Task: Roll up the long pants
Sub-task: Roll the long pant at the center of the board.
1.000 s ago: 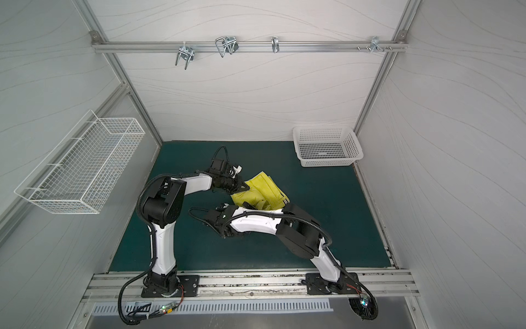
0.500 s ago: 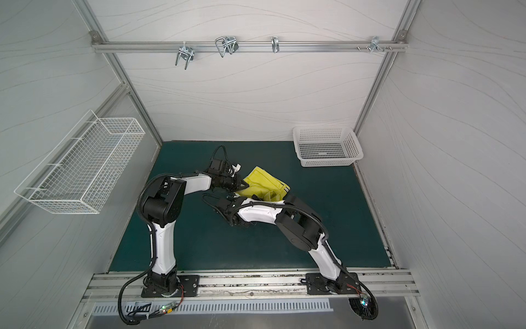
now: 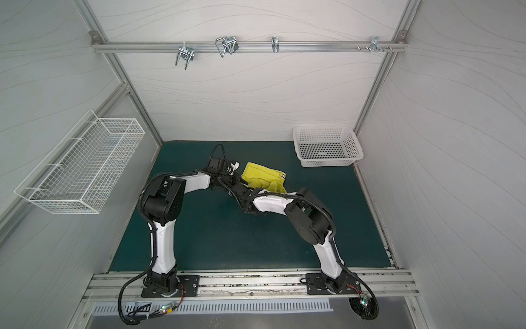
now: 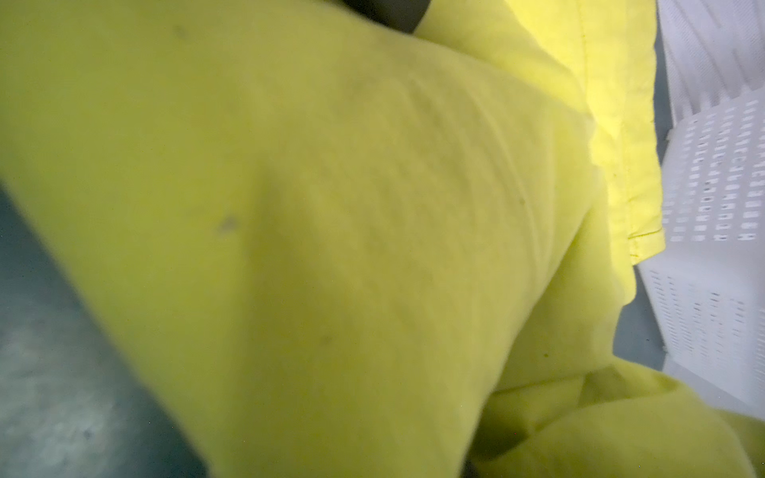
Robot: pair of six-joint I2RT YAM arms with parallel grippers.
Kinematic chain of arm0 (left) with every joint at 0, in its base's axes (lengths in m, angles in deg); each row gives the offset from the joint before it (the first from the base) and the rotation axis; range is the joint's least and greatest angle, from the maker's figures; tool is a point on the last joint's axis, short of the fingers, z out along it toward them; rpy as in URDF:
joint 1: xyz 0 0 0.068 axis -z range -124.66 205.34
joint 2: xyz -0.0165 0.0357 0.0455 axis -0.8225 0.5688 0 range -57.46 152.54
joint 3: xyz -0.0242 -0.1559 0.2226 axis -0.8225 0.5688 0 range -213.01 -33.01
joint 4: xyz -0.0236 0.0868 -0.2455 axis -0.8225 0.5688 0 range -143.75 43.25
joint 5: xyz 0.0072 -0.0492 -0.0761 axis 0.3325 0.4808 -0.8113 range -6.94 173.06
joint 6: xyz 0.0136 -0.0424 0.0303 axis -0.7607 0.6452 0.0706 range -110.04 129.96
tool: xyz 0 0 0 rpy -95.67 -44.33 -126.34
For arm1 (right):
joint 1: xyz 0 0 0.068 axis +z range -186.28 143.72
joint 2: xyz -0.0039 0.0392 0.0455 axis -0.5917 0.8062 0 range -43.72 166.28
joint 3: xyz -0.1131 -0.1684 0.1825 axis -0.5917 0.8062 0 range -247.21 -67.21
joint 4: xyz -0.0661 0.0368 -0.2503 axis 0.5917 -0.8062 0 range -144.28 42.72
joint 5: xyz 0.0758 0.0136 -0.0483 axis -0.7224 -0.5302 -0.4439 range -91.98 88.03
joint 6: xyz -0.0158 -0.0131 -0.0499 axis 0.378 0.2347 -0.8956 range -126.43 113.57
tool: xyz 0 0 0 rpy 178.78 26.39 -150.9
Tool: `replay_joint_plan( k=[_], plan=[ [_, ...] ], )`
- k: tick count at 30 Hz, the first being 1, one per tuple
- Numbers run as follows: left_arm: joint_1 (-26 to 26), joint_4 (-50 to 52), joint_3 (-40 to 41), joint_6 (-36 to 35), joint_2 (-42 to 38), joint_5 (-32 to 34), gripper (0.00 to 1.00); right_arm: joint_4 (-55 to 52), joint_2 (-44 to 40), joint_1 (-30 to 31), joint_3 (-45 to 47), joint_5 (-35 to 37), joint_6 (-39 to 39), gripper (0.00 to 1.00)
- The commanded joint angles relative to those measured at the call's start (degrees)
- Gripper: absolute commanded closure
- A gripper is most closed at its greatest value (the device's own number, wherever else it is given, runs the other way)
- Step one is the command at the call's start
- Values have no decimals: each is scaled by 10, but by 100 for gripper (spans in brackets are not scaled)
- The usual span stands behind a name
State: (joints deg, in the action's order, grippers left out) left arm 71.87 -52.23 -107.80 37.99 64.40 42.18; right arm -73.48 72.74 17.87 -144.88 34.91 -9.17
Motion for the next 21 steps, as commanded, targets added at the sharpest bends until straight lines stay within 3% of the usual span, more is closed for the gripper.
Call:
replay_joint_plan(
  k=[1, 14, 21],
  plan=[
    [-3, 96, 33, -17, 4, 46, 100, -37, -5, -21, 25, -157, 2, 100],
    [35, 203, 63, -18, -178, 139, 100, -173, -118, -31, 6, -492, 51, 100],
    [35, 248, 94, -11, -307, 198, 100, -145, -163, -101, 46, -696, 118, 100]
  ],
)
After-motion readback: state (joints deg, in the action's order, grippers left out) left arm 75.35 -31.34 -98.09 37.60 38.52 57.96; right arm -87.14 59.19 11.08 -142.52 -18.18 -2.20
